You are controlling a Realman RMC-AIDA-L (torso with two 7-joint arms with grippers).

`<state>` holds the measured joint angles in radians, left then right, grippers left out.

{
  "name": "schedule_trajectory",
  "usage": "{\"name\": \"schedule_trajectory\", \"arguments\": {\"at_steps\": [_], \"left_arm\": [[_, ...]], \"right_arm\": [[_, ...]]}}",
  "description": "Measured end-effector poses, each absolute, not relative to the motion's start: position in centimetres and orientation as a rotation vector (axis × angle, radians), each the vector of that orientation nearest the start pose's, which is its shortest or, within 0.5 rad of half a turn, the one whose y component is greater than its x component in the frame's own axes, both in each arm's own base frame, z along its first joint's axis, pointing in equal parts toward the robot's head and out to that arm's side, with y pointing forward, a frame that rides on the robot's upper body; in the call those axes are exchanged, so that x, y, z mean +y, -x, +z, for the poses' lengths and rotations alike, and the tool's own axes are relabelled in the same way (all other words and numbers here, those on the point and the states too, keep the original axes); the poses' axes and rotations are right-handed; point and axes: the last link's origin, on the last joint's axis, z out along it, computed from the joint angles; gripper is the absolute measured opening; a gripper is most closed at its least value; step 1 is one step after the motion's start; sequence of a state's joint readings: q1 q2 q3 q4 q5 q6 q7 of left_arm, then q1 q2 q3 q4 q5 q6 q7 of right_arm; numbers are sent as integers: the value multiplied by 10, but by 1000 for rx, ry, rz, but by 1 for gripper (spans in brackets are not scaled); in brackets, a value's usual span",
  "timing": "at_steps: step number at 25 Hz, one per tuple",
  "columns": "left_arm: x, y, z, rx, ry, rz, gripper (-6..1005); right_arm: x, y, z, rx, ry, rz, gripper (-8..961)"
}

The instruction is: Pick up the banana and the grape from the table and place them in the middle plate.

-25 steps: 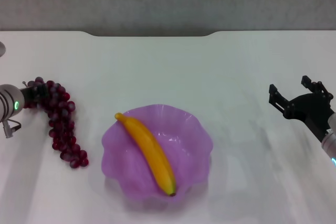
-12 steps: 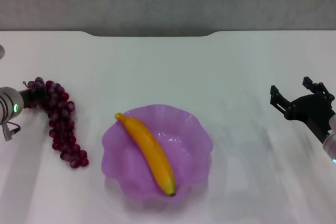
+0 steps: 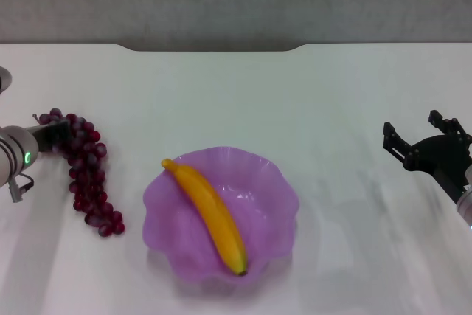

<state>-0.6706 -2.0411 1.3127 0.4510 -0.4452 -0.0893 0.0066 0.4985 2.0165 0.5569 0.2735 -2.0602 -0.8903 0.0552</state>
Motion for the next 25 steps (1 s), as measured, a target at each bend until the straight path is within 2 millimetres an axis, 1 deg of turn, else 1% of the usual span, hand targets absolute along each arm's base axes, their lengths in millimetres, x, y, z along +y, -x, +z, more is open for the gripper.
{"name": "schedule_trajectory", "arguments": {"at_steps": [7,15,21,25], "left_arm": [[437,331,10,-1213,1503,-273,147],[431,320,13,-1163,1525,-351,136],[429,318,18,-1148,1523,-371,134],[426,314,22,-1124,1526,-398,132]], "right_arm": [[351,-326,-43,599,1804,496,798],[350,-326,-43,597,1809,493,795],[350,-327,-43,598,1808,491,756],[350,-327,-43,599,1808,489,753]]}}
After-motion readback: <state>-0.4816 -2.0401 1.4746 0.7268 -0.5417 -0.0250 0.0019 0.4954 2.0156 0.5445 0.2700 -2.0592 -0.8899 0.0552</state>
